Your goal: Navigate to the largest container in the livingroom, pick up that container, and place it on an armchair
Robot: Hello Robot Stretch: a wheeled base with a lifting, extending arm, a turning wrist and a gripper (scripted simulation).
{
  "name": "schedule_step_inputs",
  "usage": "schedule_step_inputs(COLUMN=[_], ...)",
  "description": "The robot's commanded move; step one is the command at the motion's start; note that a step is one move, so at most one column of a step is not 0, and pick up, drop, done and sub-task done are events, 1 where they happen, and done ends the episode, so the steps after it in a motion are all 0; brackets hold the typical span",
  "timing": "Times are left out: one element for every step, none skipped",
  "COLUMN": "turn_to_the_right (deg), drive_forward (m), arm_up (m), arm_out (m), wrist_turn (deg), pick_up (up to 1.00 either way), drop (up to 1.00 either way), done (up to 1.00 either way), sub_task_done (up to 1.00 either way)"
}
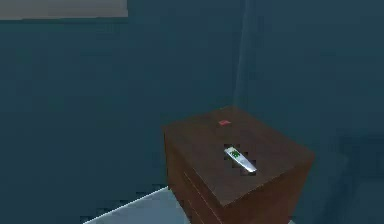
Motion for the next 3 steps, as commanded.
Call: schedule_step_inputs(turn_to_the_right=[45.0, 45.0, 45.0], drive_forward=[0.0, 0.0, 0.0], arm_up=[0.0, 0.0, 0.0], arm_out=[0.0, 0.0, 0.0], wrist_turn=[0.0, 0.0, 0.0], pick_up=[0.0, 0.0, 0.0], drop=[0.0, 0.0, 0.0], done=[0.0, 0.0, 0.0], sub_task_done=[0.0, 0.0, 0.0])
